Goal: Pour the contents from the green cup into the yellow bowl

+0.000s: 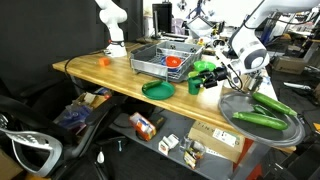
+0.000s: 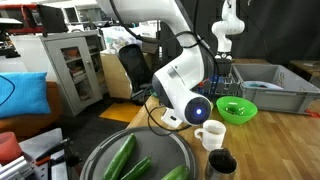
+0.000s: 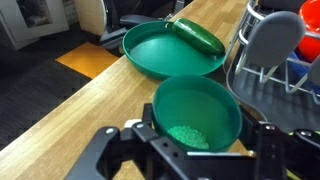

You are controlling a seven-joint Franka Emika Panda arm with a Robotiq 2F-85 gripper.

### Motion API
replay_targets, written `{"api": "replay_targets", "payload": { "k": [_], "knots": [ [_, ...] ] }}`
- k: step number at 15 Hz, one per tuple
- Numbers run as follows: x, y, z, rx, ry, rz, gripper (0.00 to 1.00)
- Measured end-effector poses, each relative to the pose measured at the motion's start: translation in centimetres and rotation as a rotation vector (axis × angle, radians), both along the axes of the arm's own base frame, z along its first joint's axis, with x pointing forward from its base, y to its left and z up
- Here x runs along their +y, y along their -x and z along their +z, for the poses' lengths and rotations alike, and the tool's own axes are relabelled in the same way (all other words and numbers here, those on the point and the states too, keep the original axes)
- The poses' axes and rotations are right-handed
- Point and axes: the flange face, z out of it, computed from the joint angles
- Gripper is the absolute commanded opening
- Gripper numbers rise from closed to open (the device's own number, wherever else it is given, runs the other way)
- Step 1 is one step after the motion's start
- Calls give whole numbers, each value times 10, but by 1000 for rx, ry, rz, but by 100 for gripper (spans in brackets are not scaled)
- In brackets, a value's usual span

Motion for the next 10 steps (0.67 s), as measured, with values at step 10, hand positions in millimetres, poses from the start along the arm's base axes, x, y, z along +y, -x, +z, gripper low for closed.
{"api": "replay_targets", "payload": {
  "k": [10],
  "knots": [
    [-16,-10,66,-72,119,153,53]
  ]
}}
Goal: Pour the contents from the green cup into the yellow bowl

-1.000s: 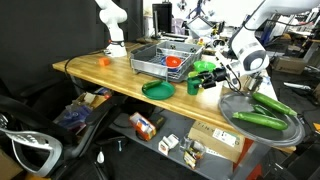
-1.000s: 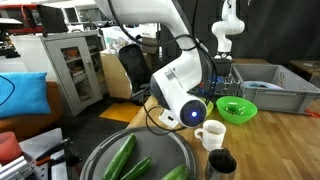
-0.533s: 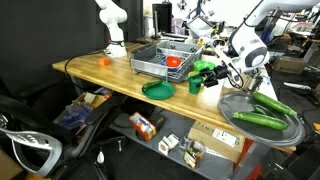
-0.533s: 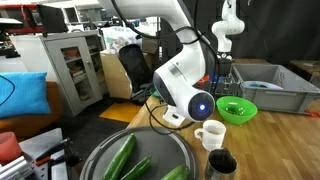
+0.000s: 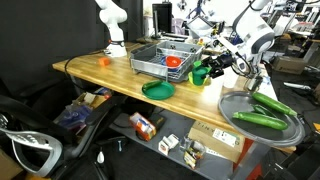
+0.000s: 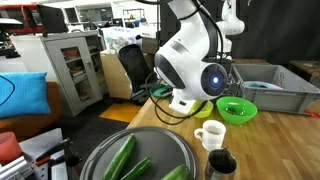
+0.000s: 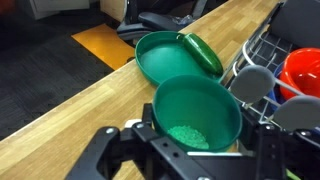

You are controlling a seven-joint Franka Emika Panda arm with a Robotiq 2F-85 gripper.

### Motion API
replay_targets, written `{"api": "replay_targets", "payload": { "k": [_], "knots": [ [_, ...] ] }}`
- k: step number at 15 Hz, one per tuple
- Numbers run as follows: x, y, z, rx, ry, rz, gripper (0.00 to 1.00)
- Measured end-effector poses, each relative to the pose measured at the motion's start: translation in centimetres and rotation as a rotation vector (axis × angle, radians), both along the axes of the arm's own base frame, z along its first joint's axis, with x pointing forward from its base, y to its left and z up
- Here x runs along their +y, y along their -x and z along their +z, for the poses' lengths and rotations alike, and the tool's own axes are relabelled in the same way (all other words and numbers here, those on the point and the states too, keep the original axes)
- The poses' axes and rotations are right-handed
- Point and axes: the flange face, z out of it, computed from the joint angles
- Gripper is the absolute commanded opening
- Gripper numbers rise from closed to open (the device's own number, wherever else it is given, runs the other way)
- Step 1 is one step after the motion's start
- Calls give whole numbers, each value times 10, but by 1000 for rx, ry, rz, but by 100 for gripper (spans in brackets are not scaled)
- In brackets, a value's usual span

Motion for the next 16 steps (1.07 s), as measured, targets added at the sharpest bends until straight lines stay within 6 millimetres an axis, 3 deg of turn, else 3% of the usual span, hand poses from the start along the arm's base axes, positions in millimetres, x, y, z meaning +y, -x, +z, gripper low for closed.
{"api": "replay_targets", "payload": {
  "k": [6,10,11,16],
  "knots": [
    [-23,9,39,-17,73,38,53],
    [-40,12,51,-38,121,3,53],
    [-43,13,51,-46,141,-4,78],
    [-48,15,49,-70,181,-2,78]
  ]
}}
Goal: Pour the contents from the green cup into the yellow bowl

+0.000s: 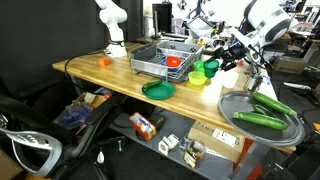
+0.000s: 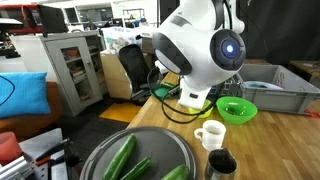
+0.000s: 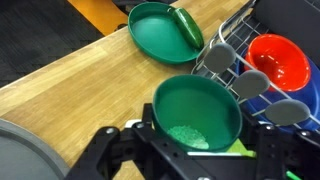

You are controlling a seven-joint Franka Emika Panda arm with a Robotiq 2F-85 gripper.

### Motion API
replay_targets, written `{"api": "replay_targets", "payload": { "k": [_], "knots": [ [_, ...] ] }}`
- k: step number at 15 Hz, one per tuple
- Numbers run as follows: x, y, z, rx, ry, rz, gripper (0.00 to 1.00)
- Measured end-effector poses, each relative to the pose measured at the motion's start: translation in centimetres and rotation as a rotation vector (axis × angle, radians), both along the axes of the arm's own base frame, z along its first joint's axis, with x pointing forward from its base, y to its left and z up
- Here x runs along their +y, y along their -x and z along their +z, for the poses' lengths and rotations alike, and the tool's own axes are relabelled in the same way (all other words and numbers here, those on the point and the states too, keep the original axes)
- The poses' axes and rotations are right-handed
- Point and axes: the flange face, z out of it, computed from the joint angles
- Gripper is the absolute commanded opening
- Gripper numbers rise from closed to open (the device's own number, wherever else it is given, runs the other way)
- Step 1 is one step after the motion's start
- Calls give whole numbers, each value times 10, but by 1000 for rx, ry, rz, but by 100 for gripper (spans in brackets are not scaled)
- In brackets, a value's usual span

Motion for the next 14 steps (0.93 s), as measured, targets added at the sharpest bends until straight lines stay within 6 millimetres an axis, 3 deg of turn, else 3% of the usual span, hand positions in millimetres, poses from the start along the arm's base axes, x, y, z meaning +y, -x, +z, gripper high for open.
{"api": "replay_targets", "payload": {
  "k": [1,2,7,11,14],
  "knots": [
    [0,0,0,0,0,0,78],
    [0,0,0,-1,1,0,53],
    [-6,-3,-1,-3,40,-23,53],
    [-28,-16,11,-35,173,-105,53],
    [-31,-28,9,-45,241,-141,53]
  ]
}}
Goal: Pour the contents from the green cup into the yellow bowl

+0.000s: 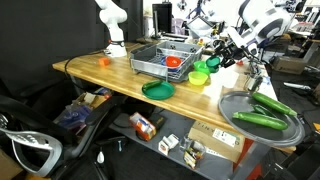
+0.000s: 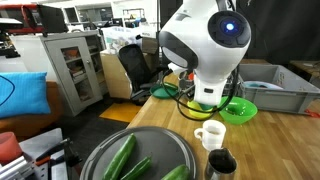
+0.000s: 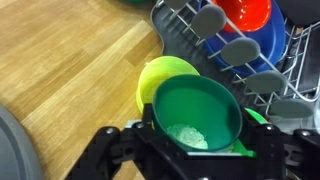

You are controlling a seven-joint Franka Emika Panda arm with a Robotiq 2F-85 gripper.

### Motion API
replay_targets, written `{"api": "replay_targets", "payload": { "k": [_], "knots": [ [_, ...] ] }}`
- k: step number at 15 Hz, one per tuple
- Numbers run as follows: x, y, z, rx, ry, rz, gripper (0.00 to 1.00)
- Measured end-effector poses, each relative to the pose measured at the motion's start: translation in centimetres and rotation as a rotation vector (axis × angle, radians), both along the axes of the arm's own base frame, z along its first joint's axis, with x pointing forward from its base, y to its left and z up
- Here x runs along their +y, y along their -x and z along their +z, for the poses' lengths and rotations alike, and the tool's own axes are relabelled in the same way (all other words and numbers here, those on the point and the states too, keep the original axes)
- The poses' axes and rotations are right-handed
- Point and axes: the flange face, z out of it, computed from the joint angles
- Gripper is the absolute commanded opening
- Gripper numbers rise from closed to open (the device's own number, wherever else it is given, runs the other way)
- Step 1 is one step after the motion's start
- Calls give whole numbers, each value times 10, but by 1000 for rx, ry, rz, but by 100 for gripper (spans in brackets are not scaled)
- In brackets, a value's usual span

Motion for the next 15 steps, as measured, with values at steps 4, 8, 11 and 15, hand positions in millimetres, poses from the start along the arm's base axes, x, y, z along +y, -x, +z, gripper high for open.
{"api": "replay_targets", "payload": {
  "k": [4,8,11,15],
  "knots": [
    [9,-22,-18,16,81,-57,53],
    [27,-40,-32,54,197,-115,53],
    [45,-47,-36,104,287,-133,53],
    [58,-54,-25,146,412,-136,53]
  ]
}}
